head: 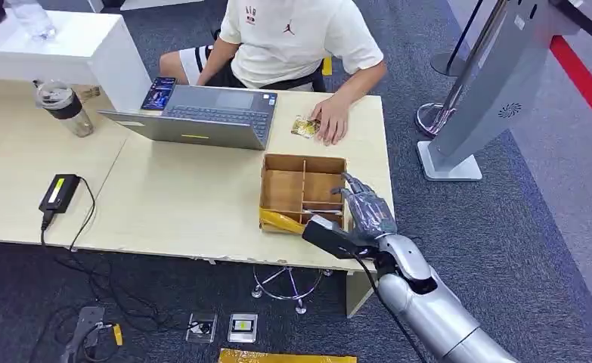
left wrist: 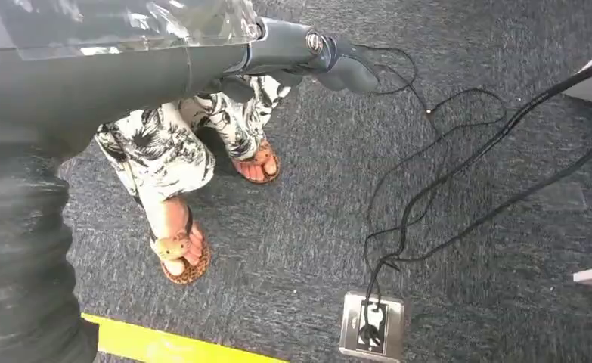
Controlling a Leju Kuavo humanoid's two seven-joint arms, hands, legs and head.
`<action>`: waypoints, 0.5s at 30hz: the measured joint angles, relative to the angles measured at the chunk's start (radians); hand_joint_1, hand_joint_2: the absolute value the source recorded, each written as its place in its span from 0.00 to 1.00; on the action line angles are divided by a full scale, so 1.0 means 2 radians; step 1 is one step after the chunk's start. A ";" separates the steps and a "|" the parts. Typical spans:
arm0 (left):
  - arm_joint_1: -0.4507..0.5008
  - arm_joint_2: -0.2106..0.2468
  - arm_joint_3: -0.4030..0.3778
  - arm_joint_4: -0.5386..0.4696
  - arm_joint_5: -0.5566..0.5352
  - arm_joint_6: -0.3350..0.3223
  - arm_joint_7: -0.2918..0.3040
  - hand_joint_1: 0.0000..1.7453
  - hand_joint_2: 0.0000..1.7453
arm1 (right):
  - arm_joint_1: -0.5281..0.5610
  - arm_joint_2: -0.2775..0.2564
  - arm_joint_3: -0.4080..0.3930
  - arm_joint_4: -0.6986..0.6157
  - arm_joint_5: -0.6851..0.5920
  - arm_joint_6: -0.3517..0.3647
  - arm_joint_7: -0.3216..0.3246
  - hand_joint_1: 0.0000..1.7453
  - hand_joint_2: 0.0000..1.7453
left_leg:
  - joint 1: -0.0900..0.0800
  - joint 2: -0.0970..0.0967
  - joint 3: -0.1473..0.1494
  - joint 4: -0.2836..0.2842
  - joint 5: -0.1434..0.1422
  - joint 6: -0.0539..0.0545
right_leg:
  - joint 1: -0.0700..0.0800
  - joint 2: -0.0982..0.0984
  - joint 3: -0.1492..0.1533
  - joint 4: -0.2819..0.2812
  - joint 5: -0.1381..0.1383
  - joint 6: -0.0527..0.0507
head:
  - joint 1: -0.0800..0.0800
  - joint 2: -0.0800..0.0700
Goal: Pass the card to the sensor for recognition and then transmit it.
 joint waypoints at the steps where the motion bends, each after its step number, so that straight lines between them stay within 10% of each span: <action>1: 0.000 0.000 0.000 0.000 -0.001 0.000 0.001 0.00 1.00 | 0.000 0.000 0.000 0.002 0.000 0.000 -0.001 0.41 1.00 | 0.000 0.000 0.000 0.000 0.000 0.000 | 0.000 0.000 0.000 0.000 0.000 0.000 | 0.000 0.000; 15: -0.003 -0.003 -0.006 0.000 -0.001 0.001 0.003 0.00 1.00 | -0.021 0.025 0.004 0.031 -0.002 -0.008 -0.016 0.42 1.00 | 0.000 0.000 0.000 0.000 0.000 0.000 | 0.000 0.000 0.000 0.000 0.000 0.000 | 0.000 0.000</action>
